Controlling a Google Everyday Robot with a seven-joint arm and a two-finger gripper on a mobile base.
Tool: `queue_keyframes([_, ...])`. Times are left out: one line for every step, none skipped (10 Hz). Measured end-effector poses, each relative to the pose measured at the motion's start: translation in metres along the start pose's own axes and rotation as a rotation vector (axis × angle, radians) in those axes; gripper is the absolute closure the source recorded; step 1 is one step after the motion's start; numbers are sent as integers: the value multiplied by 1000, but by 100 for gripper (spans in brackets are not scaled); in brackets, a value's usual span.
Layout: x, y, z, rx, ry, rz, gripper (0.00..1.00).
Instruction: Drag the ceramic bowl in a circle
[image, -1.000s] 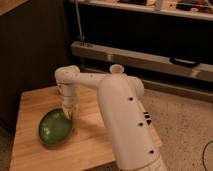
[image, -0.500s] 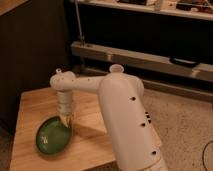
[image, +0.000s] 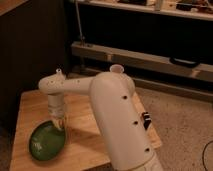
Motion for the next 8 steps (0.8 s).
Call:
queue_keyframes([8,-2,-2,-5,-2,-8,80])
queue_keyframes([20,-5,-5,-13,-3,-16,80])
queue_keyframes([31,-8,-7,-22,-6,-24,80])
queue_keyframes([41,-9,-11,-29,-5,-26,80])
queue_keyframes([46,-6,-14,-34,-3,-24,80])
queue_keyframes([55,-1,-18,-36,-1,-18,80])
queue_keyframes([62,1,-21,-37,0,-15,80])
queue_keyframes([72,2,-26,-38,4,-14,80])
